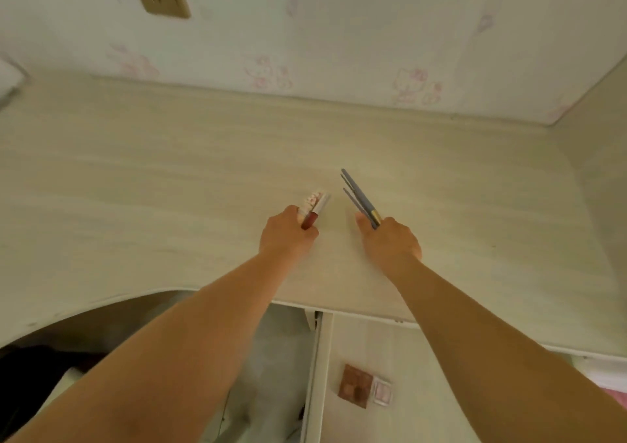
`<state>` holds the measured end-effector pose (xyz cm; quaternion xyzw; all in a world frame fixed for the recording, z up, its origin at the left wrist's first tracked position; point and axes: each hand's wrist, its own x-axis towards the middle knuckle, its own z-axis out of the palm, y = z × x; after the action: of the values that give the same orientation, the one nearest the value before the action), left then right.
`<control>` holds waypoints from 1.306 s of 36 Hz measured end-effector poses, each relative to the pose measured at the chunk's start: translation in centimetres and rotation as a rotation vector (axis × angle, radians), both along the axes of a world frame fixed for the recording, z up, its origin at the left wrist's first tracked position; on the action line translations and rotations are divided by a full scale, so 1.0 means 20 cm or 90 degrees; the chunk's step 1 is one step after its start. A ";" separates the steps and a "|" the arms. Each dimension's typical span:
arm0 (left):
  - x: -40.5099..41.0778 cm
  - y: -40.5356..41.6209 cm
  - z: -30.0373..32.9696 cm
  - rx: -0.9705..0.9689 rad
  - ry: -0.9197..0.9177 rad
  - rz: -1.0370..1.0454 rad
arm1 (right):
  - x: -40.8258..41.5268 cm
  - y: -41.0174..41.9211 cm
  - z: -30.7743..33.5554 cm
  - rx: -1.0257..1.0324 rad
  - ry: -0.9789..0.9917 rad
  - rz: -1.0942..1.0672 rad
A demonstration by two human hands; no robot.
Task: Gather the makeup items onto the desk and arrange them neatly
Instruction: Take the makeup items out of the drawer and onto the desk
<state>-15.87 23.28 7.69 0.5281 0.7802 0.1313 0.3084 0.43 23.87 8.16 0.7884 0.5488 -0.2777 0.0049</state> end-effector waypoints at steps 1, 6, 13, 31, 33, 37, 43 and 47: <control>-0.01 0.03 -0.02 0.004 0.004 -0.011 | -0.02 0.03 -0.03 0.006 -0.009 0.000; -0.02 0.14 -0.12 0.100 0.084 -0.078 | -0.07 0.17 -0.11 0.082 -0.105 0.063; -0.03 0.25 -0.20 0.141 0.245 -0.133 | -0.11 0.29 -0.18 0.146 -0.195 0.124; -0.01 0.28 -0.19 0.046 0.300 -0.207 | -0.07 0.35 -0.22 0.176 -0.223 0.206; -0.02 0.27 -0.17 0.045 0.277 -0.207 | -0.06 0.31 -0.18 0.197 -0.179 0.185; -0.03 0.17 -0.12 0.137 0.246 -0.254 | -0.05 0.15 -0.12 0.310 -0.086 0.147; 0.01 -0.21 -0.14 0.317 0.154 -0.265 | 0.04 -0.26 -0.14 0.530 0.041 0.149; 0.07 -0.58 -0.22 0.422 0.084 -0.242 | 0.11 -0.57 -0.20 0.552 0.100 0.154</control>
<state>-14.50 11.77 3.30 0.7418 0.6014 0.2830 0.0891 2.70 12.43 4.22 0.6245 0.7012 -0.0785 -0.3349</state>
